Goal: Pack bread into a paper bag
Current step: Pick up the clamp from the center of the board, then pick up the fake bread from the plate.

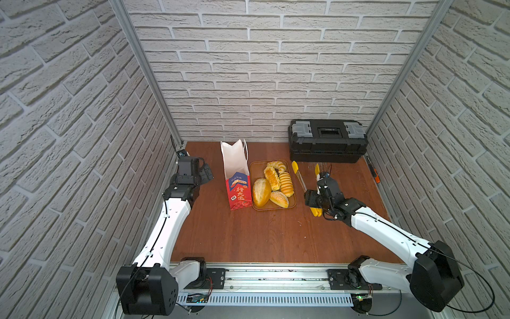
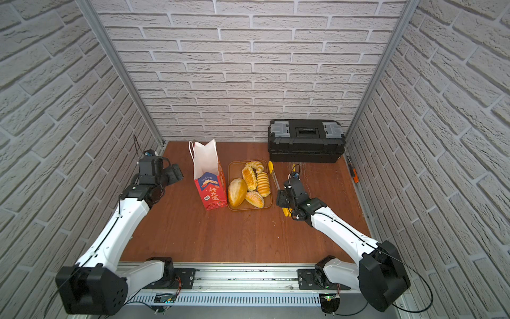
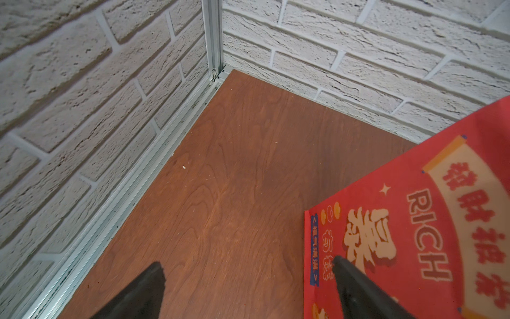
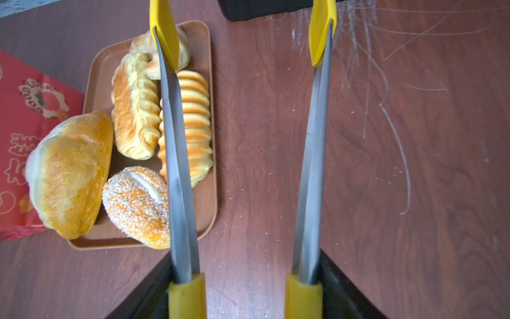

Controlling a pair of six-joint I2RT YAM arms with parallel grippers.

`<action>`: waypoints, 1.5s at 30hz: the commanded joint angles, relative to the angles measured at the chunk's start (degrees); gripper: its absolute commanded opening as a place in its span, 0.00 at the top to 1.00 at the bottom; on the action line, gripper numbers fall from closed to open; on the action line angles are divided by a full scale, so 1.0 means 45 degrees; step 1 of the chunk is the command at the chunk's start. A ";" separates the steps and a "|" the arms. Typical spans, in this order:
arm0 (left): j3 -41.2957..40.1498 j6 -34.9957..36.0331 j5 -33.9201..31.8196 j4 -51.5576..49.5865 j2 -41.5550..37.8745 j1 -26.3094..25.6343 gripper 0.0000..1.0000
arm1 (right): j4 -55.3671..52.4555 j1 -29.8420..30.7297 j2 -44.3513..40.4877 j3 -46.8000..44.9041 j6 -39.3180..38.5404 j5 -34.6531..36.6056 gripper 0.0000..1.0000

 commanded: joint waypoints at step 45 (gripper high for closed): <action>0.0348 0.0130 -0.0509 0.0160 0.0867 -0.0137 0.04 | 0.3335 0.0201 0.5721 0.3187 -0.1105 -0.2825 0.46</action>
